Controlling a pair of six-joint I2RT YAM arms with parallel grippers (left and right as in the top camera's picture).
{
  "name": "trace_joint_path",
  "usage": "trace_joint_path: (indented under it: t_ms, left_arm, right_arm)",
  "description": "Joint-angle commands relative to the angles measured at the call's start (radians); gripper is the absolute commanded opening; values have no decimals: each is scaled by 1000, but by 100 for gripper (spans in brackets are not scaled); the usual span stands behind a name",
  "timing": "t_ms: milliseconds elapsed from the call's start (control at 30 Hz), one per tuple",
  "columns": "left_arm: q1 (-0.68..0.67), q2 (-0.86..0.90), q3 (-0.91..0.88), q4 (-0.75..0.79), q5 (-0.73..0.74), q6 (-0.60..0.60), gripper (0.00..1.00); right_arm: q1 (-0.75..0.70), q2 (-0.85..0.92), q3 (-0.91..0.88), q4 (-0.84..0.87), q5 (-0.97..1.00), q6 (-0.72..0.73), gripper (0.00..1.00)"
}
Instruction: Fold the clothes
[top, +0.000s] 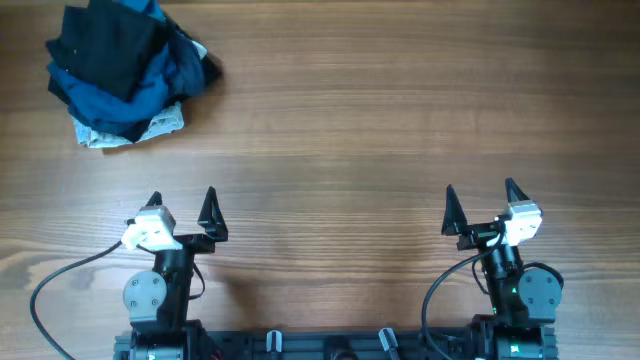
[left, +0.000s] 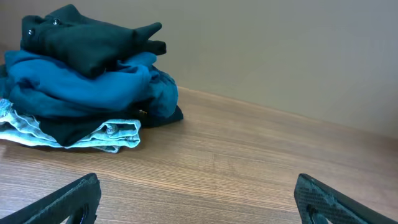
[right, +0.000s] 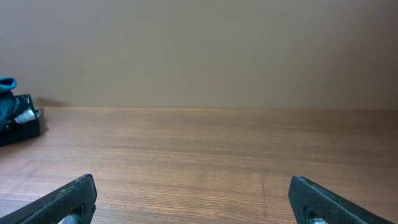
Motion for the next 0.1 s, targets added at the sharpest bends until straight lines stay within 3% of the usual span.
trace_joint_path:
  t_ms: [0,67]
  left_arm:
    - [9,-11,-6,-4,-10,12,100]
    - [9,-11,-6,-4,-10,12,100]
  right_arm:
    - [4,-11,-1,3,-12,-8,100]
    - [4,-11,-1,3,-12,-7,100]
